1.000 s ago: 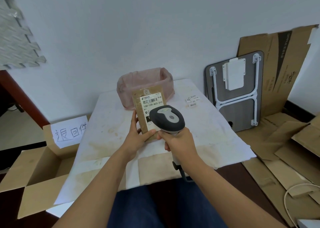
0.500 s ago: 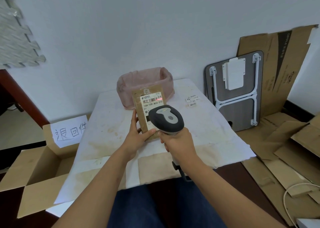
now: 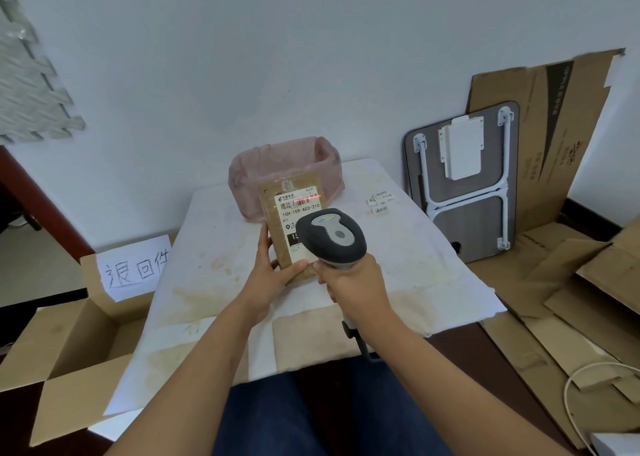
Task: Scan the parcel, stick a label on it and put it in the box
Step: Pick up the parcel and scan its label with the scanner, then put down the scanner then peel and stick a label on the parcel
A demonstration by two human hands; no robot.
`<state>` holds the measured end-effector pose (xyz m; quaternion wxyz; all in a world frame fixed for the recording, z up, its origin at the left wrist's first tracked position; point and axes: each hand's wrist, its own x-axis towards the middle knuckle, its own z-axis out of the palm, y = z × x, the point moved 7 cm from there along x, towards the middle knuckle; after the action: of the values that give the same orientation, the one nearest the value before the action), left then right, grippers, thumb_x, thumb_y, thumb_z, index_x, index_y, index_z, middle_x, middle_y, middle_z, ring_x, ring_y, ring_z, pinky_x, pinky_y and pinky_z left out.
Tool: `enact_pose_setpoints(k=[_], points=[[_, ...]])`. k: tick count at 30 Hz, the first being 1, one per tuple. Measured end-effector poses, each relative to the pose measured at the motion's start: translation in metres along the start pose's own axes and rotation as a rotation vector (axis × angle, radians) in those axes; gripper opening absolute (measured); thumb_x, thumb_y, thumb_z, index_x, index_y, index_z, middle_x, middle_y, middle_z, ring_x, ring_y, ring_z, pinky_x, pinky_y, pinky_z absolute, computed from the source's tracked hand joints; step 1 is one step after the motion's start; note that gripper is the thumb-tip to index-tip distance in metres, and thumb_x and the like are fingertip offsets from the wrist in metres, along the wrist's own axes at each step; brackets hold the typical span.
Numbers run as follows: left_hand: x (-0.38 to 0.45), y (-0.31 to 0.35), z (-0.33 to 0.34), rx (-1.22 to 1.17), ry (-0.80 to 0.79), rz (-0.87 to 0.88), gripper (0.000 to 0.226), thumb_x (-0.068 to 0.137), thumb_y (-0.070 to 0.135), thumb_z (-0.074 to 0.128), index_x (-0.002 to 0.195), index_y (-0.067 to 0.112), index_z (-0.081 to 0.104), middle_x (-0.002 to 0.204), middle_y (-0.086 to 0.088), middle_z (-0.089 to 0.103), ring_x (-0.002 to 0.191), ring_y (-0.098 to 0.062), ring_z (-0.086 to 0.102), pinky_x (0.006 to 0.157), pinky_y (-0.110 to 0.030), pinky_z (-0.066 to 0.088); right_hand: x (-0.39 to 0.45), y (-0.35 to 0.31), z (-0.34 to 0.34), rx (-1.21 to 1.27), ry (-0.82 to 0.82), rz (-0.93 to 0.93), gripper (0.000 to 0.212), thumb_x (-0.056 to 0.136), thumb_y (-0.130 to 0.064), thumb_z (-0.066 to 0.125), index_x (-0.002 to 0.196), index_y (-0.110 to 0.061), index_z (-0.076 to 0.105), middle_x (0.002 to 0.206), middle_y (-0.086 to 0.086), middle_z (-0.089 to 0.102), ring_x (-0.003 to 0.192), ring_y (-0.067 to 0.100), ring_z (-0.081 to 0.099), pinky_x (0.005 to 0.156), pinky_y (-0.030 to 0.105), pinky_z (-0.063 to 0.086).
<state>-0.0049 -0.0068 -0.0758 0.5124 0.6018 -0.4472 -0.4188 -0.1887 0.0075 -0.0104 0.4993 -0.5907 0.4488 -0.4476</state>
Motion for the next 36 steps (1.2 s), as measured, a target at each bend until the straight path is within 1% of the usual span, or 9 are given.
enact_pose_setpoints(k=[3,9,13,15,16,19,27,32,36], points=[[-0.001,0.001,0.000,-0.004,-0.006,-0.001,0.109,0.079,0.020,0.080,0.147,0.055,0.002,0.136,0.036,0.035,0.124,-0.014,0.053,0.094,-0.034,0.052,-0.002,-0.002,0.001,-0.040,-0.018,0.001,0.025,0.079,-0.021,0.071,0.060,-0.024,0.055,0.032,-0.010,0.049,0.035,0.003,0.047,0.048,0.015,0.039],[-0.001,0.001,0.001,-0.012,-0.015,0.008,0.108,0.079,0.020,0.080,0.147,0.055,0.003,0.135,0.038,0.037,0.125,-0.014,0.053,0.100,-0.042,0.050,-0.001,-0.001,-0.001,-0.040,-0.032,0.004,0.015,0.079,-0.027,0.073,0.071,-0.020,0.061,0.033,-0.010,0.050,0.035,0.004,0.049,0.050,0.017,0.040],[0.000,0.002,0.001,0.001,-0.003,0.005,0.109,0.080,0.020,0.079,0.148,0.054,0.001,0.141,0.029,0.037,0.124,-0.016,0.055,0.098,-0.038,0.050,0.012,-0.006,-0.010,-0.166,-0.029,-0.004,0.020,0.079,-0.026,0.071,0.065,-0.017,0.059,0.036,-0.008,0.054,0.035,0.001,0.052,0.044,0.009,0.039],[0.000,0.002,0.000,0.006,-0.002,0.011,0.108,0.080,0.020,0.079,0.148,0.054,0.001,0.146,0.024,0.036,0.123,-0.020,0.057,0.099,-0.041,0.050,0.025,-0.012,-0.021,-0.264,0.019,-0.020,0.018,0.077,-0.029,0.069,0.073,-0.013,0.062,0.051,-0.003,0.063,0.049,0.002,0.062,0.052,0.013,0.048],[0.000,0.002,0.000,0.011,-0.003,0.015,0.108,0.080,0.021,0.079,0.147,0.055,0.002,0.147,0.023,0.036,0.123,-0.021,0.057,0.100,-0.043,0.050,0.033,-0.013,-0.027,-0.299,0.044,-0.024,0.021,0.075,-0.032,0.068,0.081,-0.013,0.063,0.063,0.002,0.068,0.062,0.011,0.067,0.061,0.022,0.053],[-0.001,0.003,0.000,0.018,-0.006,0.023,0.107,0.080,0.023,0.079,0.146,0.057,0.003,0.148,0.023,0.036,0.122,-0.021,0.057,0.100,-0.043,0.049,0.052,-0.013,-0.041,-0.420,0.057,-0.012,0.034,0.075,-0.035,0.063,0.100,-0.014,0.055,0.090,0.007,0.067,0.082,0.028,0.064,0.072,0.036,0.052],[0.000,0.003,0.000,-0.001,-0.009,0.018,0.105,0.081,0.022,0.079,0.146,0.058,0.005,0.150,0.022,0.033,0.124,-0.020,0.055,0.101,-0.041,0.049,0.081,0.022,-0.051,-1.112,-0.108,-0.039,0.042,0.083,-0.016,0.056,0.120,-0.003,0.040,0.116,0.016,0.048,0.095,0.034,0.055,0.071,0.034,0.036],[0.001,0.002,0.000,-0.005,-0.015,0.015,0.104,0.080,0.022,0.079,0.145,0.059,0.006,0.149,0.024,0.034,0.125,-0.019,0.055,0.103,-0.043,0.047,0.087,0.053,-0.058,-1.129,-0.124,0.018,0.036,0.085,-0.011,0.052,0.118,-0.004,0.041,0.118,0.017,0.047,0.092,0.034,0.053,0.071,0.034,0.034],[0.001,0.002,-0.001,0.001,-0.010,0.010,0.104,0.082,0.021,0.078,0.146,0.057,0.004,0.148,0.022,0.035,0.125,-0.019,0.055,0.098,-0.035,0.049,0.090,0.064,-0.057,-1.116,-0.130,0.011,0.038,0.084,-0.010,0.054,0.119,-0.003,0.042,0.120,0.017,0.046,0.084,0.032,0.049,0.069,0.034,0.033]])
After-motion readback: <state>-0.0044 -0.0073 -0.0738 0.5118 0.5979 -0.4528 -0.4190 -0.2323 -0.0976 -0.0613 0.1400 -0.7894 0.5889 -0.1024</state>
